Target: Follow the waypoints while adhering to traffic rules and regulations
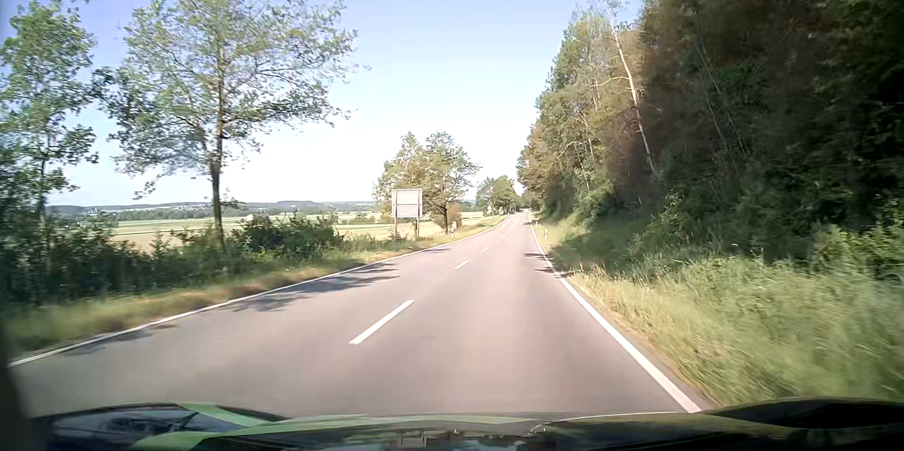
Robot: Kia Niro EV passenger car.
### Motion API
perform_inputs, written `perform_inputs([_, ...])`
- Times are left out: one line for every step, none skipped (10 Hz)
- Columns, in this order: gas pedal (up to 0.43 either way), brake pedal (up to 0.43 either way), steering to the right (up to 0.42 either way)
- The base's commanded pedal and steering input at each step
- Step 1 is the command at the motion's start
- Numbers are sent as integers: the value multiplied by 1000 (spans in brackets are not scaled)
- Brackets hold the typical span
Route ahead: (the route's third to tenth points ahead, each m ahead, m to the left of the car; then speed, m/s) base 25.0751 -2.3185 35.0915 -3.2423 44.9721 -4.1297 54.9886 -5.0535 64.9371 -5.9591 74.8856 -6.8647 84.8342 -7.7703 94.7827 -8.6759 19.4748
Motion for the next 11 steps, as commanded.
perform_inputs([220,0,24])
perform_inputs([228,0,20])
perform_inputs([240,0,18])
perform_inputs([248,0,17])
perform_inputs([248,0,17])
perform_inputs([248,0,15])
perform_inputs([248,0,12])
perform_inputs([248,0,9])
perform_inputs([240,0,7])
perform_inputs([228,0,4])
perform_inputs([228,0,4])
